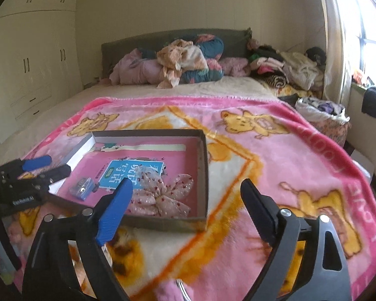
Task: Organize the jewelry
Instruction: 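Carry the bow with the right tool into the tray while the left drops the stud box there, then pull both open tools back from the tray toward the loose jewelry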
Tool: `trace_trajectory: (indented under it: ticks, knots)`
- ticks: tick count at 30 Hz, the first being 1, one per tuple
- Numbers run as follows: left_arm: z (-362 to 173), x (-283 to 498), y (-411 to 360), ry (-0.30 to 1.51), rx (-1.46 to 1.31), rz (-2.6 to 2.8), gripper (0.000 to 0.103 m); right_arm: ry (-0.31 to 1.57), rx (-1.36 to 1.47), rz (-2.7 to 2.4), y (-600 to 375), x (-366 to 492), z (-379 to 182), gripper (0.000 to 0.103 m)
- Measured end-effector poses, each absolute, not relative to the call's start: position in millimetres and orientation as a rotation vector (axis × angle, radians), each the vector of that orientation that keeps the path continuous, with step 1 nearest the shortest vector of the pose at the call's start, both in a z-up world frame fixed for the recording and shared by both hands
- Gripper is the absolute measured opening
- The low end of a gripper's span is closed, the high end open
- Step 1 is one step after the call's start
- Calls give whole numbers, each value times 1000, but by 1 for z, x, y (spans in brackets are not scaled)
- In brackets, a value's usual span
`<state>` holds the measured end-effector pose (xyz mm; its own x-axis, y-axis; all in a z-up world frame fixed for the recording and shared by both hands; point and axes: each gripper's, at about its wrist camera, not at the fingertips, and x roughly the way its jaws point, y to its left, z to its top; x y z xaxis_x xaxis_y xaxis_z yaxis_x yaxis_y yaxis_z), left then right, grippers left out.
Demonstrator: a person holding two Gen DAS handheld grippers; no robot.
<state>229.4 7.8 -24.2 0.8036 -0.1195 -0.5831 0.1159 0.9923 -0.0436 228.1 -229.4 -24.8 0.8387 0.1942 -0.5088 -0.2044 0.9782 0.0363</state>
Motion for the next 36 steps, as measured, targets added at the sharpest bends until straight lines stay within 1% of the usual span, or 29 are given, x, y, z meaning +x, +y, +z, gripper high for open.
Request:
trace_trajectory:
  ticks: [2,5,6,8,20,36]
  knots:
    - [-17,218,8,599,-22,-132,78,524,-23,212,-232,218,-22,85]
    - [-10,204,7,568,-40,-142,84,514,-25,216,-233,204,-19,86]
    - [-7,199,6,558,-46,-146,86,506,-24,216,-234,198,-17,90]
    - [-3,192,6,546,-52,-151,89,491,-29,215,-235,189,-15,92]
    - [5,156,5,504,-67,-177,91,444,-44,211,-243,149,-3,94]
    - [-3,119,12,507,-39,-165,91,451,-67,229,-241,112,-14,94]
